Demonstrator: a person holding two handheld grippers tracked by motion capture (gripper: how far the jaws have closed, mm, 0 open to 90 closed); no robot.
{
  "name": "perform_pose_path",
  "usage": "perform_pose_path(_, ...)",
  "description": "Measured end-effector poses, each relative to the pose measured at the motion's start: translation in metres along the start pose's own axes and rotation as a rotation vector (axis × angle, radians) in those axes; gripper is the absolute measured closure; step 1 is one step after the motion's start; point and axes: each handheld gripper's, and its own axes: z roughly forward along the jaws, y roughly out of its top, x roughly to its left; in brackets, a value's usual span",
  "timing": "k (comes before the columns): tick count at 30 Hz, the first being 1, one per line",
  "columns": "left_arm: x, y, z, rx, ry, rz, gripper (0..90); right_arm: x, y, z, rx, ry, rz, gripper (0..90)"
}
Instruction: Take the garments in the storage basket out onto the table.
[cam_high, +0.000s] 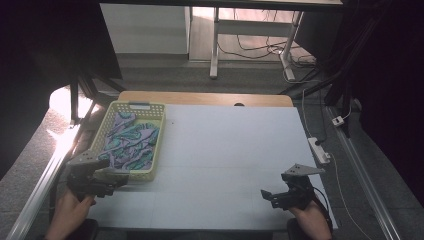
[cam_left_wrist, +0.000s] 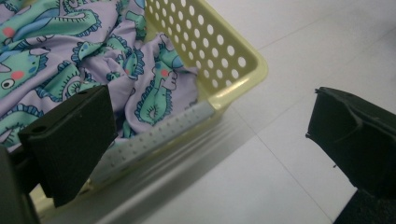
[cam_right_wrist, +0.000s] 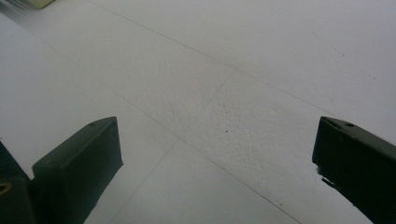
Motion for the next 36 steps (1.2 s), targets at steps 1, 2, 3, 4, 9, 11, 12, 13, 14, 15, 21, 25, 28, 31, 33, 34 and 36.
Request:
perform_pose_path(1, 0.001, 0.001, 0.001, -0.002, 0.003, 0.001, 0.6, 0.0, 0.0, 0.0, 0.0, 0.0, 0.0, 1.4)
perform_pose_path(2, 0.002, 0.003, 0.002, -0.004, 0.003, 0.0, 0.6, 0.0, 0.0, 0.0, 0.001, 0.001, 0.0, 1.4)
perform_pose_path(3, 0.003, 0.004, 0.003, -0.007, 0.001, -0.001, 0.6, 0.0, 0.0, 0.0, 0.001, 0.002, 0.0, 1.4)
perform_pose_path(4, 0.004, 0.005, 0.004, -0.007, 0.003, 0.002, 0.5, 0.0, 0.0, 0.0, 0.001, 0.002, -0.001, 1.4)
perform_pose_path(9, 0.007, 0.011, 0.011, 0.007, 0.023, 0.026, 0.6, 0.0, 0.0, 0.0, 0.004, 0.0, -0.008, 1.4)
perform_pose_path(11, 0.009, 0.013, 0.014, 0.015, 0.027, 0.028, 0.7, 0.0, 0.0, 0.001, 0.005, 0.004, -0.011, 1.4)
perform_pose_path(12, 0.01, 0.014, 0.015, 0.018, 0.028, 0.026, 0.7, 0.001, 0.0, 0.001, 0.007, 0.005, -0.012, 1.4)
perform_pose_path(13, 0.011, 0.015, 0.016, 0.021, 0.029, 0.024, 0.7, 0.001, 0.0, 0.001, 0.009, 0.005, -0.013, 1.4)
perform_pose_path(14, 0.012, 0.016, 0.018, 0.025, 0.03, 0.022, 0.7, 0.001, 0.0, 0.001, 0.01, 0.003, -0.014, 1.4)
perform_pose_path(15, 0.013, 0.017, 0.019, 0.027, 0.033, 0.022, 0.7, 0.001, 0.0, 0.001, 0.011, 0.002, -0.015, 1.4)
perform_pose_path(21, 0.021, 0.026, 0.028, 0.041, 0.038, 0.016, 1.0, 0.002, 0.001, 0.002, 0.016, 0.001, -0.019, 1.4)
perform_pose_path(25, 0.026, 0.032, 0.034, 0.056, 0.043, 0.013, 1.0, 0.002, 0.001, 0.002, 0.021, 0.003, -0.022, 1.4)
perform_pose_path(28, 0.029, 0.037, 0.039, 0.065, 0.043, 0.01, 1.0, 0.002, 0.001, 0.003, 0.025, 0.003, -0.024, 1.4)
perform_pose_path(31, 0.033, 0.042, 0.044, 0.073, 0.047, 0.01, 1.0, 0.002, 0.001, 0.003, 0.03, 0.004, -0.029, 1.4)
perform_pose_path(33, 0.036, 0.045, 0.046, 0.08, 0.051, 0.012, 1.0, 0.003, 0.001, 0.003, 0.034, 0.004, -0.033, 1.4)
perform_pose_path(34, 0.037, 0.047, 0.048, 0.082, 0.052, 0.009, 0.9, 0.003, 0.001, 0.004, 0.035, 0.003, -0.034, 1.5)
perform_pose_path(36, 0.04, 0.051, 0.05, 0.086, 0.052, 0.011, 0.9, 0.003, 0.001, 0.004, 0.04, 0.004, -0.037, 1.5)
